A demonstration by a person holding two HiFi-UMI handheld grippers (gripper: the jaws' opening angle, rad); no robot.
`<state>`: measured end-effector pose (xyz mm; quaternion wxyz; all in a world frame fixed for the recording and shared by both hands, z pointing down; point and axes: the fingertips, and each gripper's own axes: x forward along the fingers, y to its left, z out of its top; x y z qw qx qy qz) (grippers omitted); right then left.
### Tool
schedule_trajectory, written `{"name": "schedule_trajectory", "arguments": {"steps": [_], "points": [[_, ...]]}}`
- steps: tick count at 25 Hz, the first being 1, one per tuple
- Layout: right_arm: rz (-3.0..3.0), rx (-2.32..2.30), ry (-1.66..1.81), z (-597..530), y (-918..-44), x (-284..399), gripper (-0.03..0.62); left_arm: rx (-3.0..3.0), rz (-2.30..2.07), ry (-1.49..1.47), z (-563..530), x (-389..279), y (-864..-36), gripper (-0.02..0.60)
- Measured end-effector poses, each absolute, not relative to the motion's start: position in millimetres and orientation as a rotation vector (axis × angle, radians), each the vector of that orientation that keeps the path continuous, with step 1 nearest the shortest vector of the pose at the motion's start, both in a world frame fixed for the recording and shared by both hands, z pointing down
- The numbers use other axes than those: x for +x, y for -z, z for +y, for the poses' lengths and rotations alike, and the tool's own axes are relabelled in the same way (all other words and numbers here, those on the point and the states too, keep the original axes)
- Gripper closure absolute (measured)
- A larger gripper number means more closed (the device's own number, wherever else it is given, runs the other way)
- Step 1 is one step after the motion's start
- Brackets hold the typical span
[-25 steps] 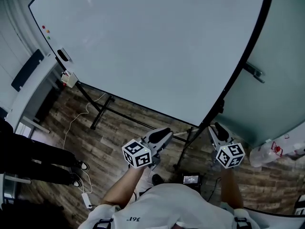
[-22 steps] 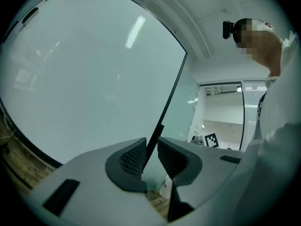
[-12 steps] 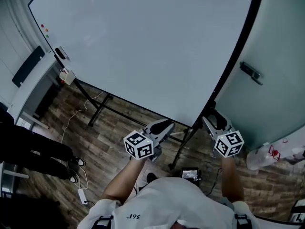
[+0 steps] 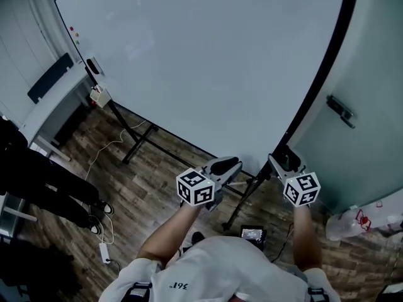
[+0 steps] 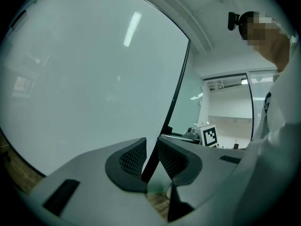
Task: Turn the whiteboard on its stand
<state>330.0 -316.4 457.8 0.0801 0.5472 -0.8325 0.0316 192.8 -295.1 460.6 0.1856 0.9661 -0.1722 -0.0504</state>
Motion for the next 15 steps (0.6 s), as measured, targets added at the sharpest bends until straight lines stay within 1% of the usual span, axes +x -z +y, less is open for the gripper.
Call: {"name": "schedule_trajectory", "arguments": {"steps": [15], "points": [[-2.51,1.547,-0.146,-346,-477,312,0.327,2.71,-0.522,0.123,-297,194,-465,0.52]]}}
